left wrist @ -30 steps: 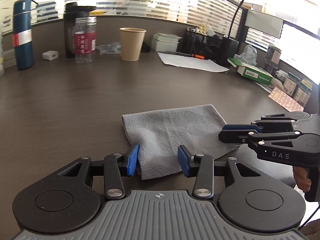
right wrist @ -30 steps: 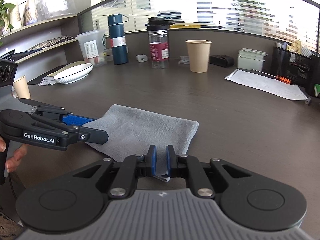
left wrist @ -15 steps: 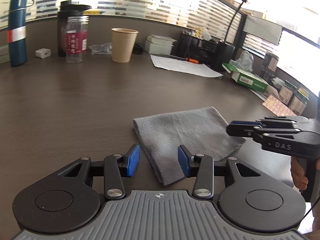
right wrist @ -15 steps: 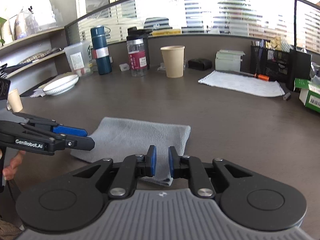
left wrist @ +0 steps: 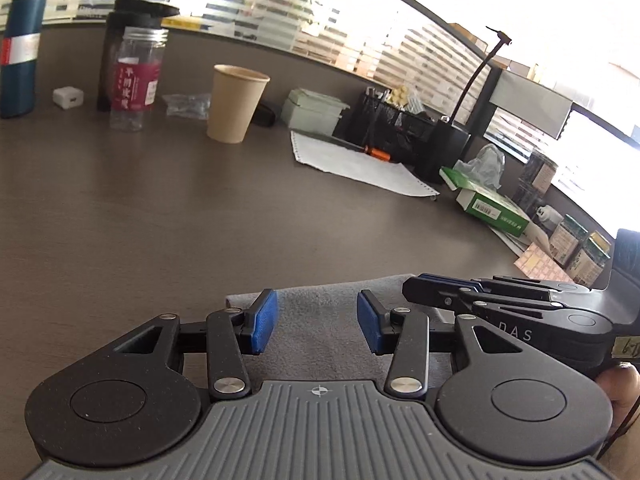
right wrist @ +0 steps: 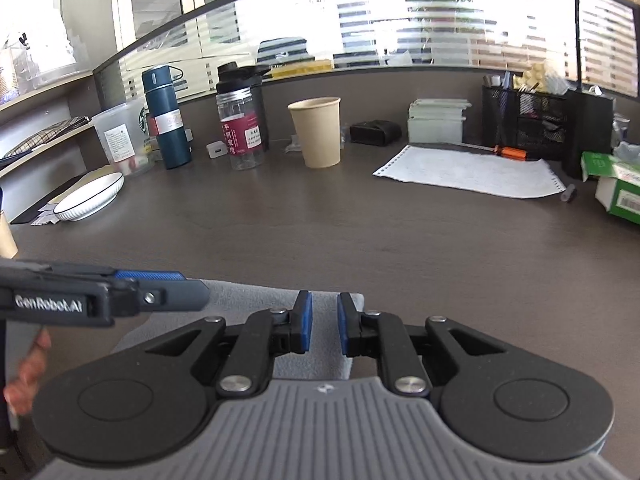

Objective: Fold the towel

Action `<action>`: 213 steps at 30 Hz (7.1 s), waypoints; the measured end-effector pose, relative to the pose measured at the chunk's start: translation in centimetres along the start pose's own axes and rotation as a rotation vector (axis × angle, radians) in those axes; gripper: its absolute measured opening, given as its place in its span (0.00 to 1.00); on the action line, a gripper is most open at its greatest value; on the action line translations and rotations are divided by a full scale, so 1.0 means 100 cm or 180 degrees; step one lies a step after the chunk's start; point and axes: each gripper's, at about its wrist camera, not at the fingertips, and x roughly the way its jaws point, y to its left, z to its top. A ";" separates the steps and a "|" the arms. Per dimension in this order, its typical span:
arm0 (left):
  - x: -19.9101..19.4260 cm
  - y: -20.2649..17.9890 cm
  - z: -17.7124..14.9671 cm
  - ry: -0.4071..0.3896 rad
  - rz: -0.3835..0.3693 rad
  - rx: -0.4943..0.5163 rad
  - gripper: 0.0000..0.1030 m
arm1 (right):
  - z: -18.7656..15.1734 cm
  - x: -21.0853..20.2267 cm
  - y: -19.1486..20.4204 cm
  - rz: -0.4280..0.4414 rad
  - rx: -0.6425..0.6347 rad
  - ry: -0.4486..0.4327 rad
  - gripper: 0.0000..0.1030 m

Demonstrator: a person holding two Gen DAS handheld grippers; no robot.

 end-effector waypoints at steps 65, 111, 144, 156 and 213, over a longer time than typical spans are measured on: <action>0.000 0.082 0.027 -0.0007 0.1816 -0.0083 1.00 | 0.020 0.031 -0.064 -0.1229 0.0232 0.0271 0.99; 0.002 0.081 0.025 -0.0021 0.1848 -0.0126 1.00 | 0.026 0.040 -0.068 -0.1294 0.0272 0.0295 1.00; 0.002 0.081 0.026 -0.0019 0.1853 -0.0121 1.00 | 0.026 0.039 -0.068 -0.1292 0.0275 0.0296 1.00; 0.003 0.081 0.026 -0.0018 0.1855 -0.0119 1.00 | 0.026 0.039 -0.068 -0.1292 0.0275 0.0295 1.00; 0.003 0.082 0.026 -0.0019 0.1854 -0.0121 1.00 | 0.026 0.039 -0.068 -0.1293 0.0276 0.0296 1.00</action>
